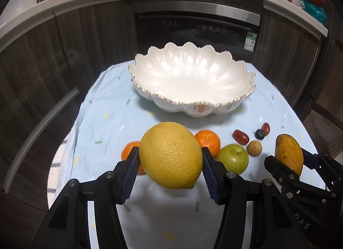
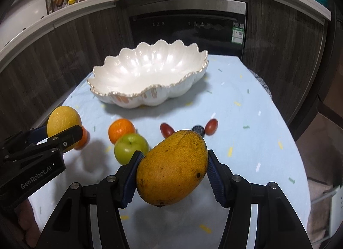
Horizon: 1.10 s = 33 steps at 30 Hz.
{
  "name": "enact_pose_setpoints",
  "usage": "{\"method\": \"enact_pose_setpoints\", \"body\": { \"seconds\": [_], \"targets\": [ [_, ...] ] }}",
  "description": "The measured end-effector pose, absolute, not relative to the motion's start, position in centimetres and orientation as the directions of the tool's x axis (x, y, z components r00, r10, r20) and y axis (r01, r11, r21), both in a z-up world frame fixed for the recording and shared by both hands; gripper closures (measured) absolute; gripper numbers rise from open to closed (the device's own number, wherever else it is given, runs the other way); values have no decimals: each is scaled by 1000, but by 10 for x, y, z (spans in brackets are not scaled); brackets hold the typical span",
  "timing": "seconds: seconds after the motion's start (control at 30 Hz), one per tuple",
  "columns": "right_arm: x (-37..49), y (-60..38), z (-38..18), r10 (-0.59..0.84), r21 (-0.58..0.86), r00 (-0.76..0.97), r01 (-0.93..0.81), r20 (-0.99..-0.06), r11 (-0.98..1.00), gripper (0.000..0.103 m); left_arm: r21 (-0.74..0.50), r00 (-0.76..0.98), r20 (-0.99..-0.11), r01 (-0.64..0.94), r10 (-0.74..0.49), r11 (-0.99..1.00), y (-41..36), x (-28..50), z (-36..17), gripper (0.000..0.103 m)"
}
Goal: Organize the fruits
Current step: 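Carry the lemon and mango over the white bowl and open both grippers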
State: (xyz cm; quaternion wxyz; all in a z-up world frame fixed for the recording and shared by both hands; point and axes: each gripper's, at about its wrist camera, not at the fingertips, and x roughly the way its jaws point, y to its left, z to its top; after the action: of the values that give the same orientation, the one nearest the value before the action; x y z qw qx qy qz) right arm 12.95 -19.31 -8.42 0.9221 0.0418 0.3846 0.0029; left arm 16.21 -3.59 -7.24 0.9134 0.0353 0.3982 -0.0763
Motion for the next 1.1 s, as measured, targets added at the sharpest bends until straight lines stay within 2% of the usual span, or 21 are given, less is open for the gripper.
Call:
{"method": "enact_pose_setpoints", "body": {
  "seconds": [0.7, 1.1],
  "targets": [
    [193, -193, -34, 57, 71, 789, -17, -612, 997, 44, 12, 742, -656, 192, -137, 981, -37, 220, -24, 48],
    [243, -198, -28, 49, 56, 789, -19, -613, 998, 44, 35, 750, -643, 233, -157, 972, -45, 263, -17, 48]
  ]
}}
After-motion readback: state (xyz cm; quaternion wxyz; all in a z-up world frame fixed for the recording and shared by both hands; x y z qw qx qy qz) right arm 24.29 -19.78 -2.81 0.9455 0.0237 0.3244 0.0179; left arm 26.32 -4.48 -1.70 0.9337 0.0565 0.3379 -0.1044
